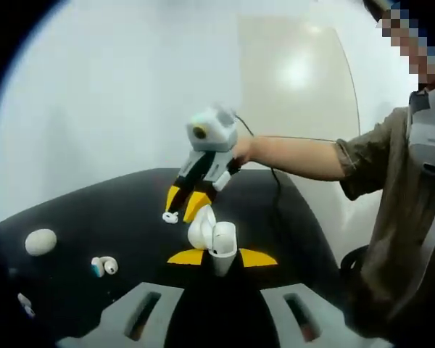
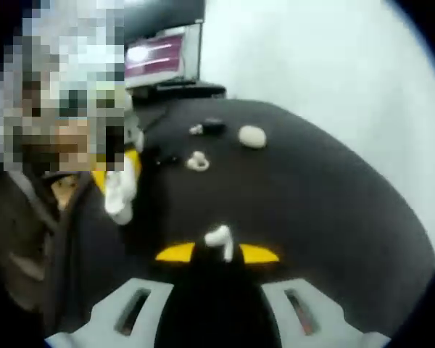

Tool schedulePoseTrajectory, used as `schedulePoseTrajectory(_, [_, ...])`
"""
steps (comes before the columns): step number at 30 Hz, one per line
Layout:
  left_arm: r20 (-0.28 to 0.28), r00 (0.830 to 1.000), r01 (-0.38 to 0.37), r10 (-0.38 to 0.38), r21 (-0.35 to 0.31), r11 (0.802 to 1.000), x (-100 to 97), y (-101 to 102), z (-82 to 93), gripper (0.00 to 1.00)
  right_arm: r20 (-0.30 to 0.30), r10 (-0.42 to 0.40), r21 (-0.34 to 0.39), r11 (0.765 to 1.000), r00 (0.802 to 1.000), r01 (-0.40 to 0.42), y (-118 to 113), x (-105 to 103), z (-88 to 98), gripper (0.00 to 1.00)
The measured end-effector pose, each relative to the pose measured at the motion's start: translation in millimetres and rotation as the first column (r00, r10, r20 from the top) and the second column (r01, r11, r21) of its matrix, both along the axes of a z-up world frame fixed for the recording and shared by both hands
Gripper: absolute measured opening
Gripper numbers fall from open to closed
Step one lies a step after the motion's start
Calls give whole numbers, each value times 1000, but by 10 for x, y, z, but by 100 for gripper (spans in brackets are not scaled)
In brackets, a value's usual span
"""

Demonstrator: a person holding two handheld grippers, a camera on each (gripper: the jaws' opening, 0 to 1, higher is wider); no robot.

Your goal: Pick up three earphones and place each one into its charging case using tactile feedback, ensure that each earphone is properly inserted and securely positioned inside the case.

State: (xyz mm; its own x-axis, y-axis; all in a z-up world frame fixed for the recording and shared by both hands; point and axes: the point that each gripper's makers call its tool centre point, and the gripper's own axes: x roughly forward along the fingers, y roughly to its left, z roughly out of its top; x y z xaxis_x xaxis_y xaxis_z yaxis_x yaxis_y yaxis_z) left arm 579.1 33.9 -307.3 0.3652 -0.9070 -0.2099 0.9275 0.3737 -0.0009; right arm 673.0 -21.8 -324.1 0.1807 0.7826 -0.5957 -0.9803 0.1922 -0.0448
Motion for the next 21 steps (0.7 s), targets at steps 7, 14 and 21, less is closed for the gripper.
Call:
schedulePoseTrajectory(7, [-1, 1000, -3, 3, 2, 1000, 5, 0, -4, 13, -35, -15, 2, 1000, 999, 15, -65, -40, -3, 23])
schedulePoseTrajectory(14, [0, 1000, -6, 6, 4, 1000, 14, -1, -11, 13, -73, 33, 12, 999, 997, -33, -63, -267, 8, 22])
schedulePoseTrajectory(21, [2, 1000, -9, 9, 7, 1000, 16, -3, -18, 13, -110, -76, 132, 987, 991, 91, -74, -56, 199, 19])
